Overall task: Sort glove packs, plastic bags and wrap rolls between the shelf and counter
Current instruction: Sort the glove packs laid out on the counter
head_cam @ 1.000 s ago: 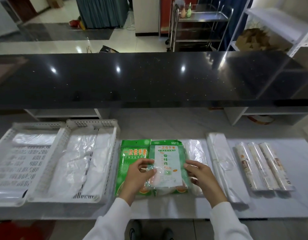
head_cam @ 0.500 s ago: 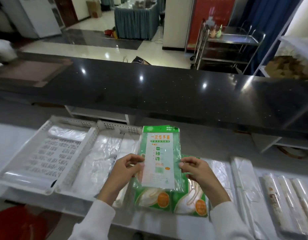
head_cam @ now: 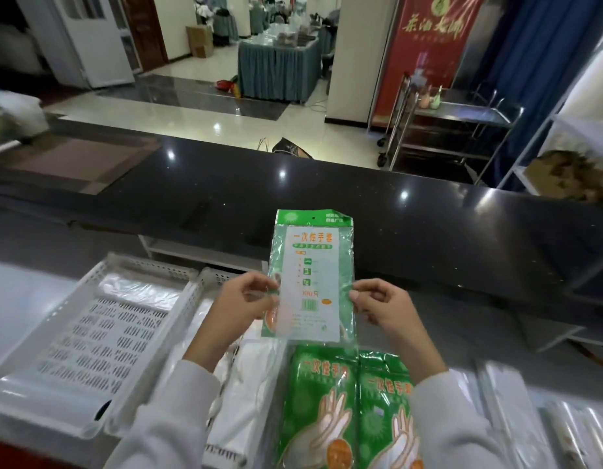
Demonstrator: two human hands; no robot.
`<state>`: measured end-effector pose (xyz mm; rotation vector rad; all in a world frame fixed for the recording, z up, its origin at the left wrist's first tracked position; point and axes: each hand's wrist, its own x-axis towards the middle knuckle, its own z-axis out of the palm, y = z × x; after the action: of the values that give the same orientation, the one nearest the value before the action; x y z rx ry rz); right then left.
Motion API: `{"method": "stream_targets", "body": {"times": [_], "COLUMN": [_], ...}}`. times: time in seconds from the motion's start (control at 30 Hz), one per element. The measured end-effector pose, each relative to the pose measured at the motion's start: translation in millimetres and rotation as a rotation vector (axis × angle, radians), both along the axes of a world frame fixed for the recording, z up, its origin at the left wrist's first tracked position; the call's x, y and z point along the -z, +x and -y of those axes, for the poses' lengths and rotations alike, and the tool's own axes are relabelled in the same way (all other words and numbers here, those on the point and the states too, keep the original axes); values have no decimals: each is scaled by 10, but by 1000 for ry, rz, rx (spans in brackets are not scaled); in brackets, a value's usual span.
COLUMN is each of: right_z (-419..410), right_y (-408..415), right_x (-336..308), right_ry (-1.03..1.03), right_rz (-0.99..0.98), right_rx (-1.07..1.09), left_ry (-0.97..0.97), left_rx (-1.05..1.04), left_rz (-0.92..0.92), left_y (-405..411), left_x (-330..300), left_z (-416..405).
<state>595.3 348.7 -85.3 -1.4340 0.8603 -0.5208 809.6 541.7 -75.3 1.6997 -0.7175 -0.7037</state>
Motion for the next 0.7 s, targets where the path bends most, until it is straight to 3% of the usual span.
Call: {"method": "stream_targets", "body": {"times": [0.2, 0.7], "right_z": [482, 1544], "right_y": [345, 1073], "right_x": [-199, -151], "right_ry": [-173, -383], "right_rz": [-23, -334], "right_rx": [87, 223], "left_ry": [-51, 131], "left_rx": [-58, 87], "left_rz": [112, 5], "left_y": [368, 1014], "left_x": [-162, -129], "left_z": [762, 1954]}}
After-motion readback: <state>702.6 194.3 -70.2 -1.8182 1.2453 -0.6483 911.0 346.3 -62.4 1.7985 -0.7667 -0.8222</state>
